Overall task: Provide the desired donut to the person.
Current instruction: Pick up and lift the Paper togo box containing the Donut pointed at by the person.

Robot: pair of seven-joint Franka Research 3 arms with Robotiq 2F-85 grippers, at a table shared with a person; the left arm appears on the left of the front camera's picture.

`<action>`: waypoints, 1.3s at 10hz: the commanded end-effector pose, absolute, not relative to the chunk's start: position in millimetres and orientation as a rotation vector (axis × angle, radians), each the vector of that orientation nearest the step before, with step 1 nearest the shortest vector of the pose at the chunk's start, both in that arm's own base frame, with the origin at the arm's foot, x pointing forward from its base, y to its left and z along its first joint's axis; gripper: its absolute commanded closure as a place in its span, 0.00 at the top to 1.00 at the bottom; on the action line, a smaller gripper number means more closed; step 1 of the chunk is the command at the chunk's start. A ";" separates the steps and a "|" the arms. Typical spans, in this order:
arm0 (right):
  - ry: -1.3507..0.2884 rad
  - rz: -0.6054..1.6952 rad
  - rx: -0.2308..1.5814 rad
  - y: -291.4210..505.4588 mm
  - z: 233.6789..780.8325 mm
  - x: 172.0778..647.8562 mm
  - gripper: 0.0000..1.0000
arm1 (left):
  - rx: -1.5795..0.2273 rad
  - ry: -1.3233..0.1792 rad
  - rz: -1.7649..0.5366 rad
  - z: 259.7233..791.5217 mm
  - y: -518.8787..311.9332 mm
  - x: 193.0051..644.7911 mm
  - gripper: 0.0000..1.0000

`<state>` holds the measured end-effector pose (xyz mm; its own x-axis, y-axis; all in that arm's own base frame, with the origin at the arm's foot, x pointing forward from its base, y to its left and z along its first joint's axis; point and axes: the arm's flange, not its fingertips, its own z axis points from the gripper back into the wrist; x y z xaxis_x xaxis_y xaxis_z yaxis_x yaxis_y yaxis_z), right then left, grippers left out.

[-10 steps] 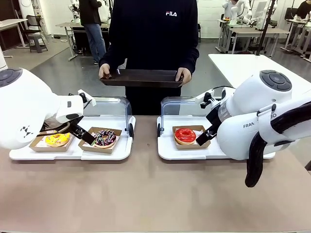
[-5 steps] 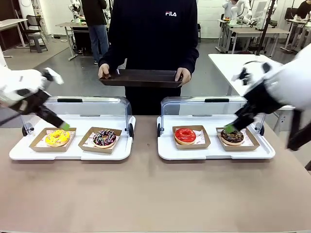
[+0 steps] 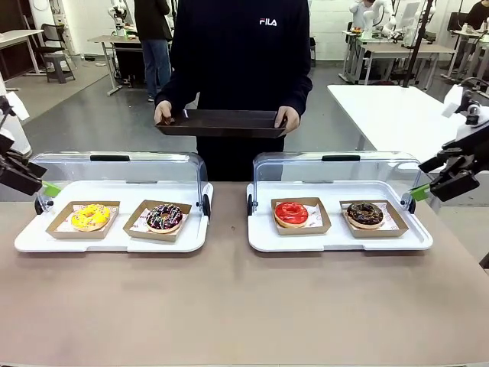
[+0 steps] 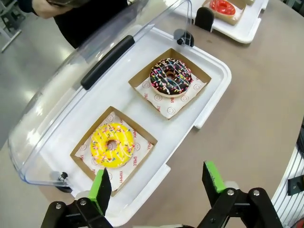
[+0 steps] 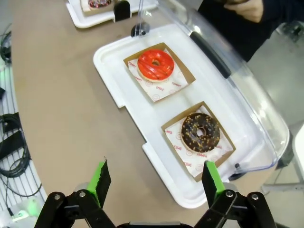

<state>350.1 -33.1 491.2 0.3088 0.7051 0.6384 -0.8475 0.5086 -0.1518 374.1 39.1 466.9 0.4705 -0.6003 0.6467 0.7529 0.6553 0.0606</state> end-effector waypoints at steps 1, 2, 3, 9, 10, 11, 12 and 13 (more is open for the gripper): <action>-0.744 1.070 0.289 -35.9 474.7 338.3 1.00 | -0.287 -0.732 -0.846 432.1 41.7 335.6 1.00; -0.774 1.068 0.302 -40.2 474.9 335.1 1.00 | -0.294 -0.739 -0.835 431.1 49.1 336.4 1.00; -0.802 1.059 0.313 -46.6 474.0 332.5 1.00 | -0.298 -0.745 -0.823 430.5 55.0 337.8 1.00; -0.953 1.084 0.333 -57.3 474.8 324.4 1.00 | -0.351 -0.842 -0.827 431.0 75.5 335.8 1.00; -0.972 1.081 0.341 -57.5 475.6 323.9 1.00 | -0.356 -0.849 -0.827 432.3 73.2 335.5 1.00; -0.983 1.080 0.345 -57.3 475.5 324.0 1.00 | -0.363 -0.859 -0.832 432.7 74.1 335.4 1.00; -1.001 1.077 0.350 -57.4 475.9 323.7 1.00 | -0.371 -0.866 -0.836 433.8 74.1 334.8 1.00; -1.003 1.084 0.353 -56.8 476.5 323.2 1.00 | -0.365 -0.870 -0.836 434.4 74.3 335.1 1.00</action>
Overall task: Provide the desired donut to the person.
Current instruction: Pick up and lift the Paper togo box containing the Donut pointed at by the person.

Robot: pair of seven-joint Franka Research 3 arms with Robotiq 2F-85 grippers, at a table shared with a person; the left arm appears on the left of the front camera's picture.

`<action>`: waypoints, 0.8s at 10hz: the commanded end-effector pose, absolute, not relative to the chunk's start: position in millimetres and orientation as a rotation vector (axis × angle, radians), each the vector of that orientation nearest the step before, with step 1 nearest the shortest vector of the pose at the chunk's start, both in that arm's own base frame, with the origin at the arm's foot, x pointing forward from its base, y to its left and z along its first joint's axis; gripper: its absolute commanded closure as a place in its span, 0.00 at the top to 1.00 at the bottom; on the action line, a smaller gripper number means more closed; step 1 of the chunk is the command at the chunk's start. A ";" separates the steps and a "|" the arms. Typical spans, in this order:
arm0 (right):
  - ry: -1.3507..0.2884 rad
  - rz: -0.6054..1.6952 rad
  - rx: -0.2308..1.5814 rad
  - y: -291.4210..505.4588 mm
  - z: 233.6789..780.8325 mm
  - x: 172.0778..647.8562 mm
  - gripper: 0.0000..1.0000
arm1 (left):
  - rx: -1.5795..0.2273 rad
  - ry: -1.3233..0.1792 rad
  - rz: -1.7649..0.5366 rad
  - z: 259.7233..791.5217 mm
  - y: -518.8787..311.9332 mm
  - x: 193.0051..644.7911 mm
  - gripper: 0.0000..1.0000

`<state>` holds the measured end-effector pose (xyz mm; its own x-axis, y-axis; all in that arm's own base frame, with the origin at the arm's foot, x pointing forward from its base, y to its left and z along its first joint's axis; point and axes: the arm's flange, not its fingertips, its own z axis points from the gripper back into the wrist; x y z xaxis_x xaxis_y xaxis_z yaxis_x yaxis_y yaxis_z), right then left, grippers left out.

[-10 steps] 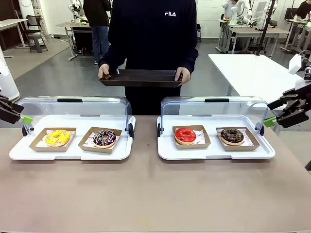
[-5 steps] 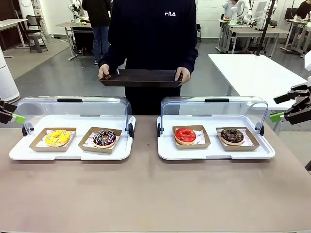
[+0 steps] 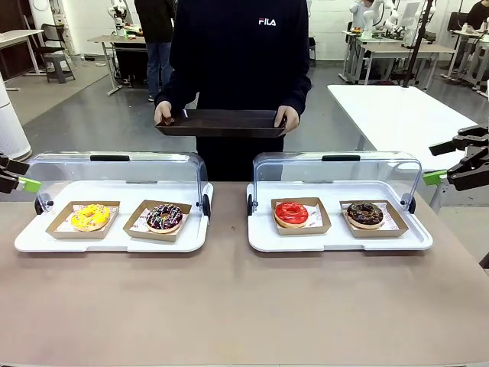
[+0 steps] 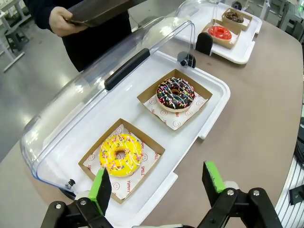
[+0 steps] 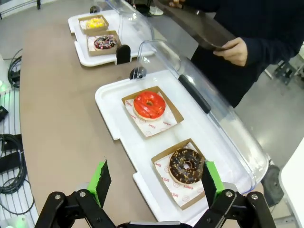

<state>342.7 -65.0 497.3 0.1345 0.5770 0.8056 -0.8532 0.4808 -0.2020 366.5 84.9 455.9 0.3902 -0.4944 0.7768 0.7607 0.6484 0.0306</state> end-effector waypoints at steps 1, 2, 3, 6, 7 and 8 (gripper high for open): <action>-0.993 1.084 0.346 -55.9 477.1 323.4 1.00 | -0.365 -0.879 -0.838 435.1 74.2 334.8 1.00; -0.996 1.078 0.345 -55.6 477.4 324.2 1.00 | -0.365 -0.882 -0.837 435.6 74.0 334.3 1.00; -0.994 1.085 0.346 -55.1 477.9 324.2 1.00 | -0.353 -0.882 -0.827 435.8 74.2 334.0 1.00; -0.980 1.073 0.341 -64.2 497.3 342.3 1.00 | -0.404 -0.844 -0.823 437.6 73.5 336.1 1.00; -0.980 1.073 0.341 -64.2 497.3 342.3 1.00 | -0.357 -0.860 -0.812 457.2 87.3 364.6 1.00; -0.980 1.073 0.341 -64.2 497.3 342.3 1.00 | -0.357 -0.860 -0.812 457.2 87.3 364.6 1.00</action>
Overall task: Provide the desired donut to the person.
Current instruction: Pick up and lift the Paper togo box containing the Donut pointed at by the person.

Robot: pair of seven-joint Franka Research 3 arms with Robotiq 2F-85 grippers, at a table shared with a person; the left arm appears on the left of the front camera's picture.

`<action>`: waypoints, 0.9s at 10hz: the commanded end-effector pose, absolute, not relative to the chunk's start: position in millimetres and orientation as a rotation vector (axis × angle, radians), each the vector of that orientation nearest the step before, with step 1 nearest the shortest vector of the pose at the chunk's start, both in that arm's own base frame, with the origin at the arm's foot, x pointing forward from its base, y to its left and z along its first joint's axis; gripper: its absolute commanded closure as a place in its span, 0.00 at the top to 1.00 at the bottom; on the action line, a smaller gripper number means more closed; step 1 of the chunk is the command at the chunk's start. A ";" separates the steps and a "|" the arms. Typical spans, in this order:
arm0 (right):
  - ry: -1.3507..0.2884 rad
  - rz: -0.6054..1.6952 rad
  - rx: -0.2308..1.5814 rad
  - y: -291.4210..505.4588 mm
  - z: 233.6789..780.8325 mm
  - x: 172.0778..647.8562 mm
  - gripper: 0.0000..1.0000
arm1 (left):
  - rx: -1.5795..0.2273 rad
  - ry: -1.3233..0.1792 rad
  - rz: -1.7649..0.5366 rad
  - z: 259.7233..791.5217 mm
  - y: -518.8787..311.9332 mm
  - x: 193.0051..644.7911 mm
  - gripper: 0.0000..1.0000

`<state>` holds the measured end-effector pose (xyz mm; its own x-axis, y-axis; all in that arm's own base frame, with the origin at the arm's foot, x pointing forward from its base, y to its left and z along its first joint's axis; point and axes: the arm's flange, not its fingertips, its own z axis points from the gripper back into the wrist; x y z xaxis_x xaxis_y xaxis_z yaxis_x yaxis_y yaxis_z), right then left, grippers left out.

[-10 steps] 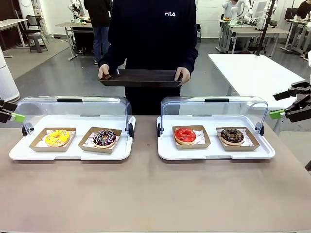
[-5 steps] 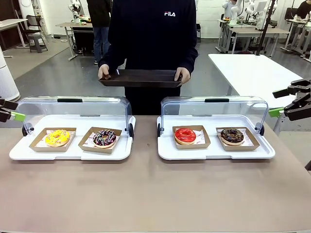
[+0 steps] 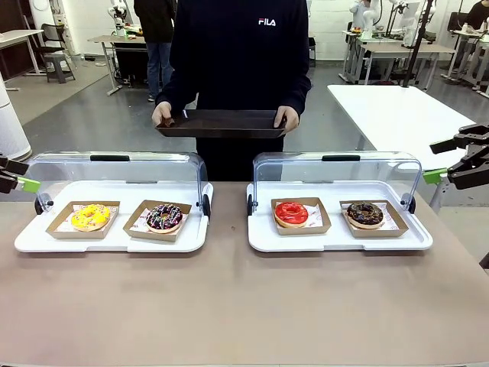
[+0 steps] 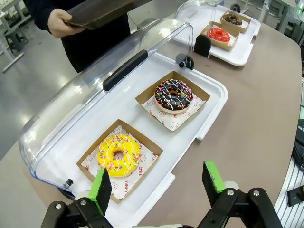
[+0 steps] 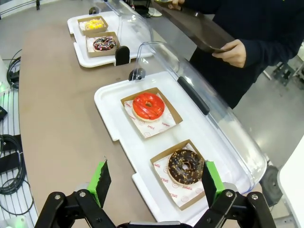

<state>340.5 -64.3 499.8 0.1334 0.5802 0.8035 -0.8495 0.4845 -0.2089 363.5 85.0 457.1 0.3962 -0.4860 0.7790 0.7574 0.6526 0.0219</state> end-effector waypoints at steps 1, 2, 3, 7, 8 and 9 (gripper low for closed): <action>-0.980 1.073 0.341 -64.2 497.3 342.3 1.00 | -0.357 -0.860 -0.812 457.2 87.3 364.6 1.00; -0.980 1.073 0.341 -64.2 497.3 342.3 1.00 | -0.357 -0.860 -0.812 457.2 87.3 364.6 1.00; -0.980 1.073 0.341 -64.2 497.3 342.3 1.00 | -0.357 -0.860 -0.812 457.2 87.3 364.6 1.00; -0.980 1.073 0.341 -64.2 497.3 342.3 1.00 | -0.357 -0.860 -0.812 457.2 87.3 364.6 1.00; -0.980 1.073 0.341 -64.2 497.3 342.3 1.00 | -0.357 -0.860 -0.812 457.2 87.3 364.6 1.00; -0.980 1.073 0.341 -64.2 497.3 342.3 1.00 | -0.357 -0.860 -0.812 457.2 87.3 364.6 1.00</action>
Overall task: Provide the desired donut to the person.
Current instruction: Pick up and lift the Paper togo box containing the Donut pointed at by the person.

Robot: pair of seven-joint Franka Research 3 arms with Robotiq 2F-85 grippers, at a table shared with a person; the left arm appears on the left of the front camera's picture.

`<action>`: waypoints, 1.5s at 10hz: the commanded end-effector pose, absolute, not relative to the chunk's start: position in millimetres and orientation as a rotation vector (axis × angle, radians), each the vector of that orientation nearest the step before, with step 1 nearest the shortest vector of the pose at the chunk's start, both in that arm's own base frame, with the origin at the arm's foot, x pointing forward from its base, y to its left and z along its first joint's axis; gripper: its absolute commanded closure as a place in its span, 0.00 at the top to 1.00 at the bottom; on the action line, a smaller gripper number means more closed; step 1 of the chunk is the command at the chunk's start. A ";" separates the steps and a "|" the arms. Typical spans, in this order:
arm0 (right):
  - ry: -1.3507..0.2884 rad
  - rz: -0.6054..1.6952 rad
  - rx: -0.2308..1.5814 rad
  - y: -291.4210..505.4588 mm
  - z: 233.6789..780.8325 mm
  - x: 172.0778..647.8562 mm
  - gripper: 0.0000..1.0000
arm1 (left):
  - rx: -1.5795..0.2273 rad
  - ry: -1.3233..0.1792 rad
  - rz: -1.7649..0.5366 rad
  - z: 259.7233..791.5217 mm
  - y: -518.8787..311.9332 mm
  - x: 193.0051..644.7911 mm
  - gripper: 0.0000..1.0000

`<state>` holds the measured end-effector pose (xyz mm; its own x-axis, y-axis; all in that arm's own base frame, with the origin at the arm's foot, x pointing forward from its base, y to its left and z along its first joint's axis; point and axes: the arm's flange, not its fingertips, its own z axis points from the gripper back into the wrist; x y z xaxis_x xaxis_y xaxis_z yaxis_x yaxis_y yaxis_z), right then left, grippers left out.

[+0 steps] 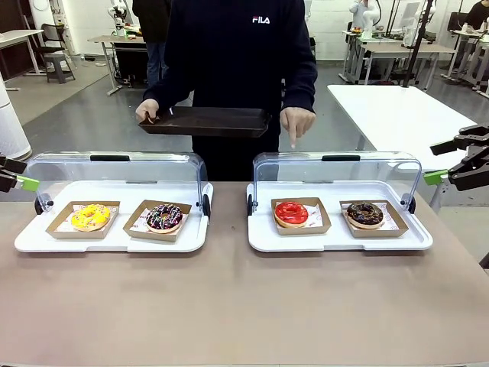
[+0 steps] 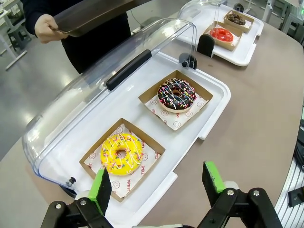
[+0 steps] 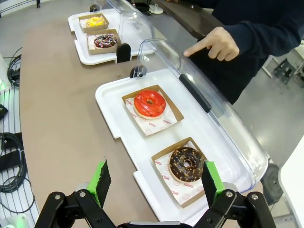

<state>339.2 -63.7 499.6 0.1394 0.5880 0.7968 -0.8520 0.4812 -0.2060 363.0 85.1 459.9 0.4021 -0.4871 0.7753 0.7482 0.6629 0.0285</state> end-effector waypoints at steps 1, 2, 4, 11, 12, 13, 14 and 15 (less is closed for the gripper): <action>-0.980 1.073 0.341 -64.2 497.3 342.3 1.00 | -0.357 -0.860 -0.812 457.2 87.3 364.6 1.00; -0.980 1.073 0.341 -64.2 497.3 342.3 1.00 | -0.357 -0.860 -0.812 457.2 87.3 364.6 1.00; -0.980 1.073 0.341 -64.2 497.3 342.3 1.00 | -0.357 -0.860 -0.812 457.2 87.3 364.6 1.00; -0.980 1.073 0.341 -64.2 497.3 342.3 1.00 | -0.357 -0.860 -0.812 457.2 87.3 364.6 1.00; -0.980 1.073 0.341 -64.2 497.3 342.3 1.00 | -0.357 -0.860 -0.812 457.2 87.3 364.6 1.00; -0.980 1.073 0.341 -64.2 497.3 342.3 1.00 | -0.357 -0.860 -0.812 457.2 87.3 364.6 1.00; -0.980 1.073 0.341 -64.2 497.3 342.3 1.00 | -0.357 -0.860 -0.812 457.2 87.3 364.6 1.00; -0.980 1.073 0.341 -64.2 497.3 342.3 1.00 | -0.357 -0.860 -0.812 457.2 87.3 364.6 1.00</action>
<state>339.0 -64.1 499.3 0.1420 0.5895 0.7952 -0.8520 0.4817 -0.2049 363.0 85.0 459.8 0.4027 -0.4876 0.7747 0.7479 0.6632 0.0286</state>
